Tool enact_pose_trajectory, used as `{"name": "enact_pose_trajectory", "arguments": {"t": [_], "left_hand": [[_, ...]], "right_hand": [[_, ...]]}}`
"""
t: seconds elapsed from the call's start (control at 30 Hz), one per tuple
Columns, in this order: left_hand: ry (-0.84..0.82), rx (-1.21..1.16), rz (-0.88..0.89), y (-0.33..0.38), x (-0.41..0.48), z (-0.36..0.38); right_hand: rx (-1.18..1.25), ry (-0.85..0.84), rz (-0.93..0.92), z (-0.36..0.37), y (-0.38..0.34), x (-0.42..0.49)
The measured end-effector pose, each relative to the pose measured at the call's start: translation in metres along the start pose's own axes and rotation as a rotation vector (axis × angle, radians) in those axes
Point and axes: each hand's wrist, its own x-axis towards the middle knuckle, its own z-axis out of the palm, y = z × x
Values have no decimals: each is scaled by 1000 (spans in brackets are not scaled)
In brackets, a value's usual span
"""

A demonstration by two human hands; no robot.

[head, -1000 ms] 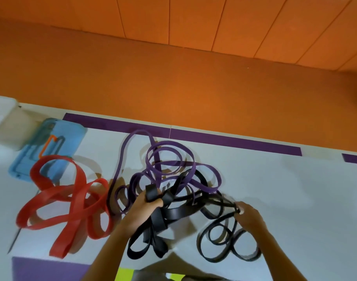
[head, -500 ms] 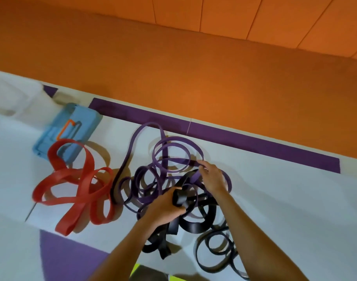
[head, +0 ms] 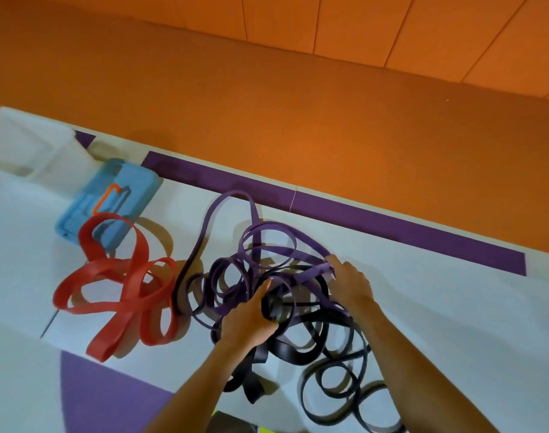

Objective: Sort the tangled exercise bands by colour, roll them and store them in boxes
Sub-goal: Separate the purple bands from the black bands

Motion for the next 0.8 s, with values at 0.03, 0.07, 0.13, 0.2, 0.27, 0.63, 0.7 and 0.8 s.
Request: {"name": "enact_pose_trajectory", "arguments": {"t": [0.03, 0.07, 0.13, 0.2, 0.27, 0.63, 0.7, 0.8], "left_hand": [[8, -1, 5, -2, -1, -2], [11, -1, 14, -4, -2, -4], [-2, 0, 29, -7, -2, -9], [-20, -7, 31, -8, -4, -12], [-26, -14, 38, -9, -6, -14], [-73, 2, 171, -24, -21, -17], [-77, -5, 176, -29, -21, -20], [-46, -23, 165, -40, -22, -24]], "right_hand": [[-5, -18, -6, -1, 1, -2], [-8, -24, -8, -3, 1, -4], [6, 16, -5, -11, 0, -9], [44, 110, -15, -25, -4, -17], [68, 269, -95, -39, -11, -28], [156, 603, -194, -52, -58, -84], [246, 672, -128, -52, -63, -92], [387, 736, -10, -50, -64, -100]]}}
